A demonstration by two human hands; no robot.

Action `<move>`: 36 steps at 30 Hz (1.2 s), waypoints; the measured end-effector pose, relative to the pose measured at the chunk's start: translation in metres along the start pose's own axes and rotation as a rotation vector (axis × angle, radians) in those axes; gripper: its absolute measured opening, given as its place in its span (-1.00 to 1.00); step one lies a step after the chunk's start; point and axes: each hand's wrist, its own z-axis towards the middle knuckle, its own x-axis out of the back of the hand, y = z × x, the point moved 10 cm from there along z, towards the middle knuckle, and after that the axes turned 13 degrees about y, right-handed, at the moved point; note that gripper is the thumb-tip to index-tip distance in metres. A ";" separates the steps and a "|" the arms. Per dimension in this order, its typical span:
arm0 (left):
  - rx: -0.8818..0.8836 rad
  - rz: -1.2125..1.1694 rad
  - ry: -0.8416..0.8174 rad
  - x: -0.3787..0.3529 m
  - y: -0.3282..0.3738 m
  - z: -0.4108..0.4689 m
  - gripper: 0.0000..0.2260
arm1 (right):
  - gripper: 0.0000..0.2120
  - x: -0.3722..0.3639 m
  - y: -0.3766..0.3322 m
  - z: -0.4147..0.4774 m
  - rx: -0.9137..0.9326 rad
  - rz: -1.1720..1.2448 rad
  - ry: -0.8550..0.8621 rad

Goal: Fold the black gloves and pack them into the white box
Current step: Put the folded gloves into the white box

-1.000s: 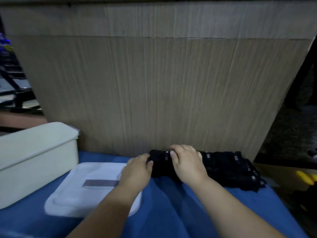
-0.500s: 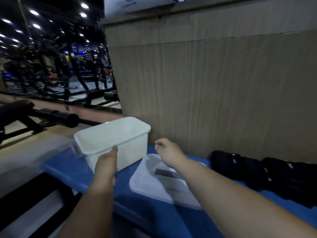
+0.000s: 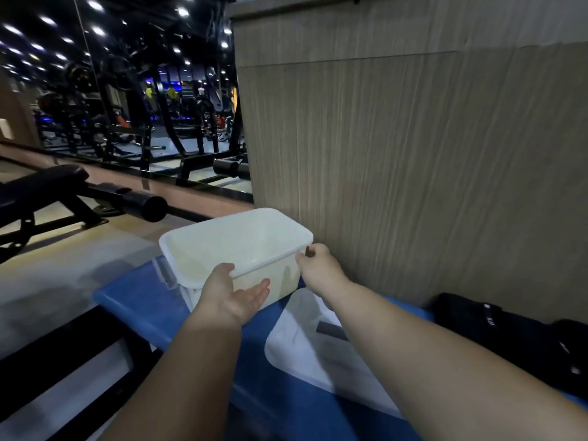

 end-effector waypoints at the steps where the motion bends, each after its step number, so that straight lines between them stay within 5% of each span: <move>1: -0.012 0.027 -0.011 0.001 0.000 0.001 -0.67 | -0.57 0.003 0.003 0.004 -0.021 0.034 0.029; 7: -0.057 0.102 -0.027 0.012 -0.014 -0.005 -0.74 | -0.43 0.033 0.020 0.014 -0.088 0.077 0.098; 18: -0.060 0.264 -0.172 0.000 -0.061 -0.044 -0.68 | -0.93 0.137 0.049 -0.005 0.077 -0.079 0.263; 24: 0.031 0.288 -0.234 -0.003 -0.111 -0.061 -0.78 | -0.84 0.189 0.089 -0.042 0.098 -0.061 0.387; 28: 0.076 0.333 -0.215 0.006 -0.140 -0.059 -0.81 | -0.95 0.209 0.111 -0.060 0.100 -0.023 0.428; 33: -0.043 0.328 -0.110 0.023 -0.137 -0.047 -0.83 | -0.87 0.210 0.135 -0.072 0.053 0.003 0.417; 36: -0.304 0.428 0.021 0.037 -0.106 -0.042 -0.77 | -0.89 0.213 0.142 -0.075 0.051 0.022 0.438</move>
